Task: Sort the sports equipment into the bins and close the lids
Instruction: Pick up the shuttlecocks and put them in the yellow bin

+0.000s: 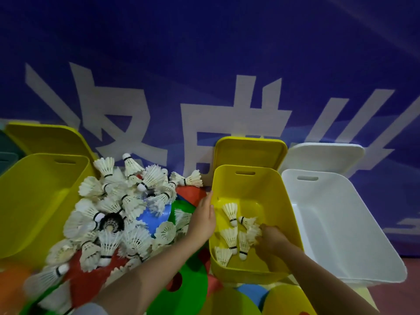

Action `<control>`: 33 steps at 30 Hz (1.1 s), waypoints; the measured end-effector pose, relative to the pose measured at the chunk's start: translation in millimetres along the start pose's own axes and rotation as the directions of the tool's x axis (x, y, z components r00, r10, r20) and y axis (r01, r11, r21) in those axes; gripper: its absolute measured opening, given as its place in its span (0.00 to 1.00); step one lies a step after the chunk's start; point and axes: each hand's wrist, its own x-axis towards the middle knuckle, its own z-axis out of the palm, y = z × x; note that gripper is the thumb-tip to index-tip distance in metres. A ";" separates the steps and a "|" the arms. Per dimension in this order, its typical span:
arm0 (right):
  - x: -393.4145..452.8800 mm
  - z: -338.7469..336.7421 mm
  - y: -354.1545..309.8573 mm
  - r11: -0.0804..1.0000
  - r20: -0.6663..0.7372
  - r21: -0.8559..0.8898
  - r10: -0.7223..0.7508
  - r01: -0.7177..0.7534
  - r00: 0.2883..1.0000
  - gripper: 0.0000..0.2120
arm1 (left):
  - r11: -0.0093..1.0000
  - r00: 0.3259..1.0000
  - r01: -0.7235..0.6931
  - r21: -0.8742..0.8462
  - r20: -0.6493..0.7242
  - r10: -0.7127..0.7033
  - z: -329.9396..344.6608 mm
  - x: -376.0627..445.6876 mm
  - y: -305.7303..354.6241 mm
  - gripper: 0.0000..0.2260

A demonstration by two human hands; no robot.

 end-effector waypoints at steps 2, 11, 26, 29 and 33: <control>9.3 7.4 -0.5 0.994 0.016 0.107 0.030 -0.031 0.999 0.18 | 1.000 1.000 -0.001 -0.020 -0.015 0.000 1.2 -0.2 -3.1 0.21; 26.0 32.2 4.1 0.997 0.200 0.004 0.069 -0.072 0.977 0.04 | 0.995 0.998 -0.006 -0.097 -0.066 0.000 8.9 1.2 -11.0 0.21; -36.3 -41.0 -41.6 0.835 -0.293 0.440 -0.213 0.329 0.932 0.16 | 0.999 0.995 0.014 -0.041 0.101 -0.010 -34.1 0.8 6.4 0.19; -59.2 -51.7 -77.0 0.730 -0.386 0.510 -0.278 0.455 0.879 0.11 | 0.998 0.998 -0.052 -0.038 0.033 0.053 -75.7 -13.4 6.2 0.16; -74.5 -44.4 -131.3 0.626 -0.426 0.546 -0.364 0.557 0.828 0.12 | 0.996 0.994 -0.079 0.032 -0.070 0.081 -131.8 -35.4 -20.2 0.14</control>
